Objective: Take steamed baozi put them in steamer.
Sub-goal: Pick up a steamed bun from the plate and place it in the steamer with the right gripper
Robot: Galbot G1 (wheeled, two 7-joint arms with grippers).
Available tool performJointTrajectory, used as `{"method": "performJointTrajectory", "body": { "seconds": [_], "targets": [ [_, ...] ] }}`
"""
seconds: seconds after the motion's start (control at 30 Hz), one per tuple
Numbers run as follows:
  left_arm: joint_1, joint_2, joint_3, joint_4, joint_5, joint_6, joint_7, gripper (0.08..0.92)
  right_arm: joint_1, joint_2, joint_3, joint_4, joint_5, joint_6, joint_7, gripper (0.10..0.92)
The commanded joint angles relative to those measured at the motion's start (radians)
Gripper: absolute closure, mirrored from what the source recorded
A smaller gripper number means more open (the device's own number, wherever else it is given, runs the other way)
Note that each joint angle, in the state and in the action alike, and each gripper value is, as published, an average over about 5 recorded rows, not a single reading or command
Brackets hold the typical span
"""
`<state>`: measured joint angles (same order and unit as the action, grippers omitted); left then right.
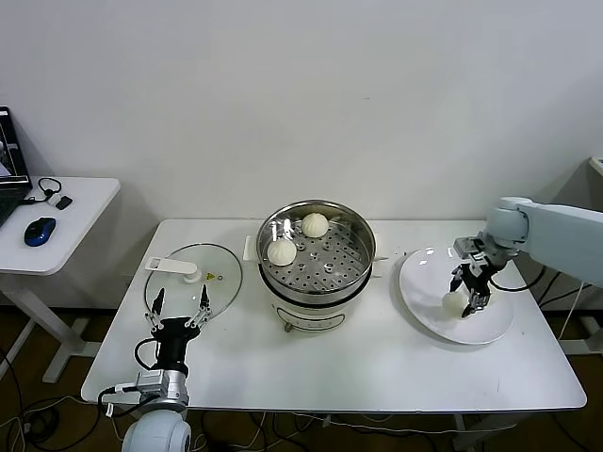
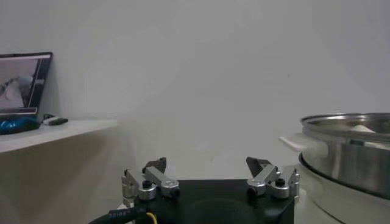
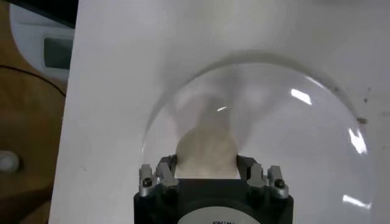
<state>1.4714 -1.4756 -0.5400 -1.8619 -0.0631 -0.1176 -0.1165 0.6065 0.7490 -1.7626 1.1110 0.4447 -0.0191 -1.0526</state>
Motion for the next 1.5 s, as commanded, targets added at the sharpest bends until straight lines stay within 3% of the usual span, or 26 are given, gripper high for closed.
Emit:
{"method": "performJointTrajectory", "body": {
  "seconds": [0.03, 0.3, 0.53, 1.07, 1.5],
  "targets": [
    [-0.004, 0.006, 0.003, -0.004, -0.003, 0.003, 0.001, 0.177, 0.299, 0.053, -0.176, 0.135, 0.082, 0.012, -0.010, 0.365],
    [-0.012, 0.014, 0.009, -0.008, -0.007, 0.006, 0.003, 0.177, 0.497, 0.148, -0.219, 0.260, 0.120, 0.070, -0.019, 0.364],
    [-0.013, 0.030, 0.003, -0.010, -0.001, 0.002, 0.002, 0.177, 0.534, 0.242, -0.149, 0.277, 0.093, 0.146, -0.020, 0.364],
    [-0.012, 0.027, -0.005, -0.001, -0.002, -0.002, 0.000, 0.177, 0.407, 0.438, 0.048, 0.323, -0.147, 0.254, 0.045, 0.364],
    [-0.008, 0.024, -0.021, 0.007, -0.003, -0.005, -0.001, 0.177, 0.259, 0.460, 0.109, 0.347, -0.281, 0.265, 0.088, 0.362]
  ]
}}
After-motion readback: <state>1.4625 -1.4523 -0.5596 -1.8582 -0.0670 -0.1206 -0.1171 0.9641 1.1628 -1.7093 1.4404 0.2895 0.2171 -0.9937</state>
